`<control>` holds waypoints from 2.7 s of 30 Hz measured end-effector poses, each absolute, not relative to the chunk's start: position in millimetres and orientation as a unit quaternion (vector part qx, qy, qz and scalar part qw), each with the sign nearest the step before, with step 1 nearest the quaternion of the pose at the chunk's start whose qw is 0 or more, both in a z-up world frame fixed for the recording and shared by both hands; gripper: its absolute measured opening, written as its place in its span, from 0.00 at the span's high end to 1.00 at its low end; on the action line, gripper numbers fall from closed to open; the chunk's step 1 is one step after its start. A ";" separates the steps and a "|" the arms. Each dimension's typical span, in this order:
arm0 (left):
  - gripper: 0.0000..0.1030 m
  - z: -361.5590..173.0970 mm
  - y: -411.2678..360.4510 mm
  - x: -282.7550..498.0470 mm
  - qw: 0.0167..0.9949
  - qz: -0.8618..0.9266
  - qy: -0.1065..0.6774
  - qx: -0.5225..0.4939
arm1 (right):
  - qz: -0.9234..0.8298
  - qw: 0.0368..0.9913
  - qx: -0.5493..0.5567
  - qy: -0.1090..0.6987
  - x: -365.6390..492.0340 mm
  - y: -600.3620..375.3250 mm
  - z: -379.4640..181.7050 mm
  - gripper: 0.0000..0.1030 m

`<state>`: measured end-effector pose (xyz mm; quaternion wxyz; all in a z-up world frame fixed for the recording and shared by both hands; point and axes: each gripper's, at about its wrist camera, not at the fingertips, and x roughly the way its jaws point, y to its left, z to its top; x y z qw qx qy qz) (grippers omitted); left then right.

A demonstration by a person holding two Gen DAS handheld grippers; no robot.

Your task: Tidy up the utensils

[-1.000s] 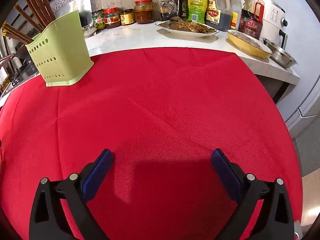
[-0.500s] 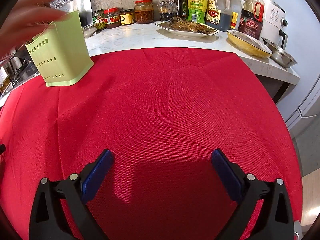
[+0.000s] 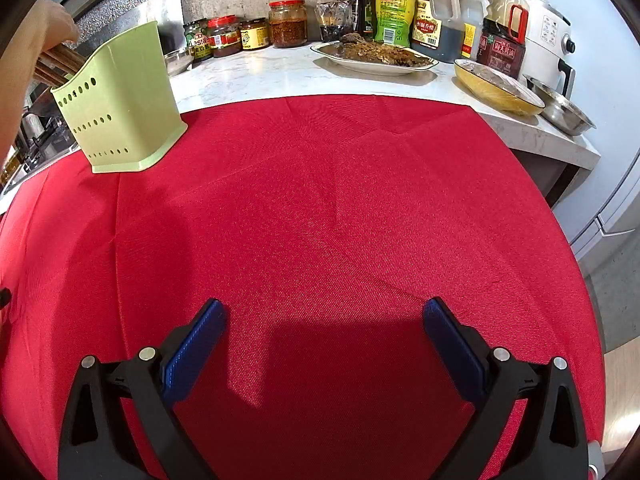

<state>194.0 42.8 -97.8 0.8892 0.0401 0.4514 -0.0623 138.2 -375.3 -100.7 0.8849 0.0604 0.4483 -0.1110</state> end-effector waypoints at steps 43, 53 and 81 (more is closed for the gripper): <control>0.05 -98.1 42.3 192.7 0.889 -0.062 0.451 0.040 | -0.111 0.885 0.060 0.448 139.0 -375.5 -101.0 0.05; 0.05 -98.3 42.5 192.4 0.889 -0.062 0.451 0.040 | -0.111 0.885 0.060 0.448 138.6 -375.3 -101.0 0.05; 0.06 -24.4 65.1 143.6 0.927 -0.041 0.370 0.032 | -0.111 0.885 0.060 0.448 139.1 -375.8 -101.3 0.05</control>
